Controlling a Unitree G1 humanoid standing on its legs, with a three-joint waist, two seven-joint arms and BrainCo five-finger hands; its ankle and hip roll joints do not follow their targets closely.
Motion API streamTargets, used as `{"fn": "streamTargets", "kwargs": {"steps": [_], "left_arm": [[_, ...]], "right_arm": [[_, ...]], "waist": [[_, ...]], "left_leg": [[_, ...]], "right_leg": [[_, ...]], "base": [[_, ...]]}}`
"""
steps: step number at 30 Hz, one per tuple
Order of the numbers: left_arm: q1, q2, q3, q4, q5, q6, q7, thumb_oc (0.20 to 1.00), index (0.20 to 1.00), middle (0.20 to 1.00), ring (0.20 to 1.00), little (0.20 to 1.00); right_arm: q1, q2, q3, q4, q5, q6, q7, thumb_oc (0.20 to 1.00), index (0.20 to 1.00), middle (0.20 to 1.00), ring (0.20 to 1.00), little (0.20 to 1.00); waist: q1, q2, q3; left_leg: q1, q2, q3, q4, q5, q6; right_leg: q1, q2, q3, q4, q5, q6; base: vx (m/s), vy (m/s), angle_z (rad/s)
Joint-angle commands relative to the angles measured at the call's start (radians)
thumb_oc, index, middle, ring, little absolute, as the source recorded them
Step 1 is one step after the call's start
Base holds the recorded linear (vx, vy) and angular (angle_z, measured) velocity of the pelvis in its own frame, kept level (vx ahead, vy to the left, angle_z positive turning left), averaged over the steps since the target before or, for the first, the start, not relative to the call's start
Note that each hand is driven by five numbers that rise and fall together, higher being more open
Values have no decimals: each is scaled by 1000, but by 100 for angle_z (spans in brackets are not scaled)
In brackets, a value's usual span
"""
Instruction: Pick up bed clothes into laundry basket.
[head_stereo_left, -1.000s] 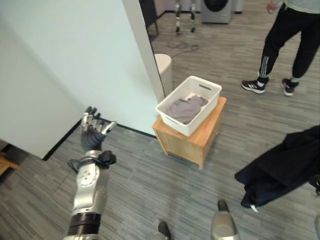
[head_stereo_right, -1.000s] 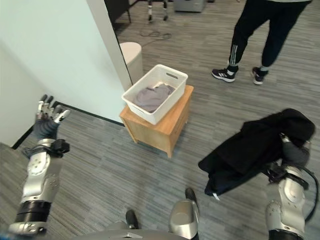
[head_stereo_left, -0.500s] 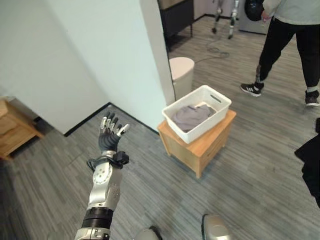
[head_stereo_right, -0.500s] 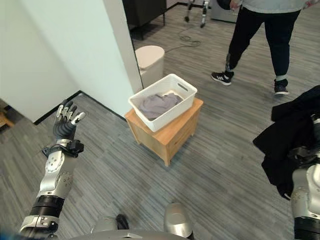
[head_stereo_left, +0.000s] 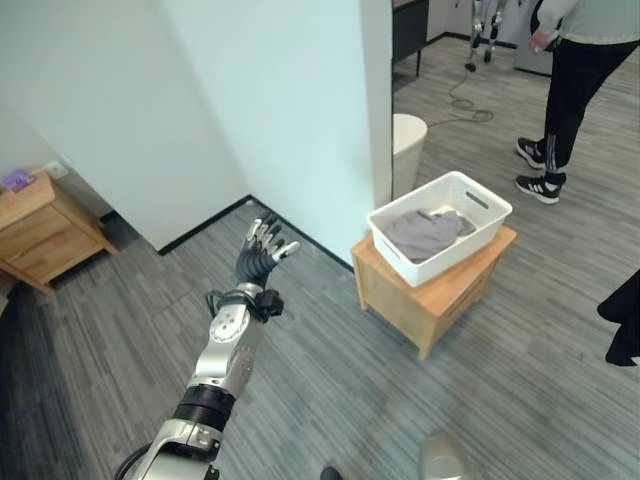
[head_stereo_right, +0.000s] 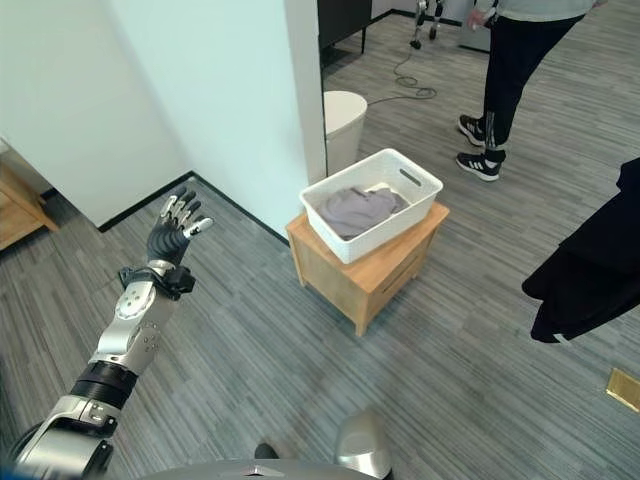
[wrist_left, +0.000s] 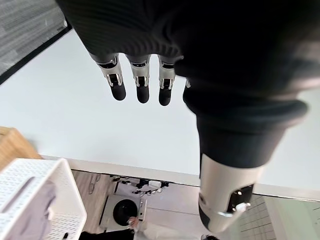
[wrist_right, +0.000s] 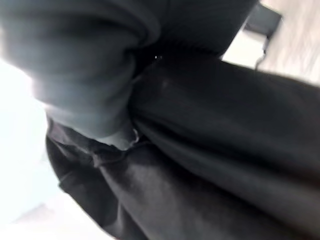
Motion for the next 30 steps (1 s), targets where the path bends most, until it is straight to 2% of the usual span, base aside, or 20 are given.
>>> {"fn": "streamTargets", "kwargs": {"steps": [1, 2, 3, 4, 6, 7, 8, 9, 11, 12, 15, 20, 27, 30], "left_arm": [[-51, 56, 2, -39, -19, -49, -33, 1000, 1000, 1000, 1000, 1000], [-58, 59, -8, -43, -22, -49, -34, 1000, 1000, 1000, 1000, 1000], [-57, 58, -4, -43, -22, -49, -34, 1000, 1000, 1000, 1000, 1000], [-48, 53, -14, -41, -10, -54, -34, 1000, 1000, 1000, 1000, 1000], [4, 67, -1, -49, -26, -46, -51, 1000, 1000, 1000, 1000, 1000], [6, 64, 5, -49, -26, -46, -51, 1000, 1000, 1000, 1000, 1000], [21, 69, 6, -48, -29, -42, -59, 1000, 1000, 1000, 1000, 1000], [52, 87, -10, -80, -21, -34, -73, 1000, 1000, 1000, 1000, 1000], [83, 85, 6, -69, -24, -25, -89, 1000, 1000, 1000, 1000, 1000], [83, 77, 10, -69, -24, -25, -89, 1000, 1000, 1000, 1000, 1000], [143, 82, 30, -66, -19, -18, -104, 1000, 1000, 1000, 1000, 1000], [171, 97, 36, -75, -15, -11, -114, 1000, 1000, 1000, 1000, 1000], [188, 120, 26, -106, -7, -9, -125, 1000, 1000, 1000, 1000, 1000], [197, 148, 53, -126, -11, -14, -122, 1000, 1000, 1000, 1000, 1000]], "right_arm": [[-310, -121, 188, 90, -126, -12, 17, 200, 200, 200, 200, 200], [-389, -142, 256, 119, -143, -13, 7, 200, 200, 200, 200, 200], [-414, -141, 280, 124, -142, -13, 8, 200, 200, 200, 200, 200], [-477, -156, 348, 174, -167, -23, 2, 200, 200, 200, 200, 200], [-758, -177, 570, 171, -220, -5, 2, 200, 200, 200, 200, 200], [-803, -172, 614, 179, -219, -5, 3, 200, 200, 200, 200, 200], [-921, -172, 716, 219, -243, -1, 1, 200, 200, 200, 200, 200], [-1150, -158, 905, 319, -294, 7, -9, 200, 200, 200, 200, 200], [-1429, -110, 1163, 404, -330, 11, -16, 200, 200, 200, 200, 200], [-1473, -103, 1206, 413, -327, 10, -12, 200, 200, 200, 200, 200], [-1698, -31, 1376, 479, -361, 20, -24, 200, 200, 200, 200, 200], [-1793, 14, 1443, 493, -387, 23, -32, 200, 200, 200, 200, 200], [-1822, 84, 1437, 514, -420, 37, -58, 200, 200, 200, 200, 200], [-1850, 112, 1435, 528, -430, 49, -77, 200, 200, 200, 200, 200]], "waist": [[35, -43, -3], [35, -51, -2], [33, -49, -4], [36, -60, -1], [76, -92, -10], [72, -88, -11], [81, -94, -22], [105, -112, -37], [102, -94, -48], [98, -85, -48], [124, -68, -62], [145, -56, -69], [183, -30, -62], [202, -7, -50]], "left_leg": [[-19, 71, -46, -22, 6, -75], [-21, 66, -64, -23, -3, -76], [-25, 67, -62, -23, 0, -76], [-20, 65, -77, -23, -11, -76], [-11, 57, -109, -23, -17, -79], [-14, 57, -108, -23, -13, -79], [-19, 58, -112, -23, -13, -81], [-31, 60, -125, -23, -4, -87], [-48, 65, -146, -23, 2, -93], [-49, 65, -148, -23, 2, -93], [-64, 67, -168, -23, 6, -101], [-85, 63, -195, -23, 9, -104], [-137, 48, -225, -23, 18, -110], [-183, 45, -237, -23, 33, -117]], "right_leg": [[21, 93, 35, -209, 122, 1], [17, 103, 42, -279, 140, 2], [16, 105, 43, -285, 148, 1], [18, 116, 56, -313, 148, 0], [81, 113, 42, -376, 158, -2], [79, 114, 44, -380, 163, -3], [93, 114, 25, -403, 171, -4], [112, 113, -5, -431, 180, -3], [110, 117, -16, -432, 176, -8], [110, 117, -18, -432, 175, -8], [118, 118, -44, -432, 163, -11], [115, 111, -68, -432, 158, -13], [83, 98, -97, -432, 159, -11], [35, 92, -102, -432, 166, -12]], "base": [[113, -27, 11], [74, -38, 15], [61, -52, 36], [122, -44, 50], [141, -74, 53], [69, -78, 36], [90, -90, 31], [114, -112, 25], [61, -72, 27], [53, -35, 44], [112, -51, 37], [82, -37, 20], [27, -21, 14], [-27, -41, 14]]}}
